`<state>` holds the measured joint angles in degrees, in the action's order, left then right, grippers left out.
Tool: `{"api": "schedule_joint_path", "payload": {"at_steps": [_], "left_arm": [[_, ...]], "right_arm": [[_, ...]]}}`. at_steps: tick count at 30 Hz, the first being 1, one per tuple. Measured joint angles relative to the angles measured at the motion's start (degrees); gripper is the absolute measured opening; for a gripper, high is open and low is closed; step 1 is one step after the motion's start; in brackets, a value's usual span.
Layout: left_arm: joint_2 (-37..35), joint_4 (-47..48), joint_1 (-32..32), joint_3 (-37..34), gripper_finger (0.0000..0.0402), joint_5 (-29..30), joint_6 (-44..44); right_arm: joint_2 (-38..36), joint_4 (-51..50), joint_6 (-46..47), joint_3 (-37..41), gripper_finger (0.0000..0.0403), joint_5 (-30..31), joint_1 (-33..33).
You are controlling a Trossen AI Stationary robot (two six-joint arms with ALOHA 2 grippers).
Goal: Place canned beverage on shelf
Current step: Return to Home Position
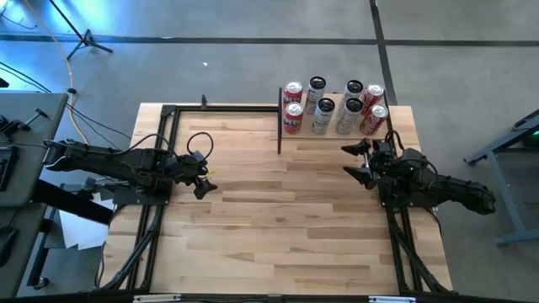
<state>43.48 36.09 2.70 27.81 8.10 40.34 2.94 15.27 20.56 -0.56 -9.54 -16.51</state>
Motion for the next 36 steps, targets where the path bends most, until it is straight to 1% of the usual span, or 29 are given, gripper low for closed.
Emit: {"api": "schedule_joint_path", "payload": {"at_steps": [16, 18, 21, 23, 25, 28, 31, 36], "left_arm": [[0.0, 0.0, 0.0, 0.0, 0.0351, 0.0, 0.0], [-1.0, 0.2, 0.0, 0.0, 0.0351, 0.1, 0.0], [-3.5, -0.5, -0.7, -0.3, 0.0351, 4.0, -2.3], [-6.9, -3.9, -0.9, -2.1, 0.0351, 9.3, -4.8], [-10.7, -9.6, -1.0, -4.4, 0.0351, 14.4, -8.1], [-17.1, -18.6, -1.0, -9.3, 0.0351, 19.2, -14.2], [-23.2, -26.8, -1.8, -14.2, 0.0351, 19.9, -18.3], [-29.8, -37.8, -3.3, -22.3, 0.0351, 19.8, -23.9]], "right_arm": [[0.0, 0.0, 0.0, 0.0, 0.0399, 0.0, 0.0], [0.0, 0.0, 0.0, 0.0, 0.0399, 0.0, 0.0], [0.0, 0.0, 0.0, 0.0, 0.0399, 0.0, 0.0], [0.0, 0.0, 0.0, 0.0, 0.0399, 0.0, 0.0], [0.0, -0.1, 0.0, 0.0, 0.0399, 0.0, 0.0], [0.0, -0.2, 0.0, 0.0, 0.0399, 0.0, 0.0], [0.0, -0.4, 0.0, 0.0, 0.0399, 0.0, 0.0], [0.0, -0.5, 0.0, 0.0, 0.0399, 0.0, 0.0]]}}
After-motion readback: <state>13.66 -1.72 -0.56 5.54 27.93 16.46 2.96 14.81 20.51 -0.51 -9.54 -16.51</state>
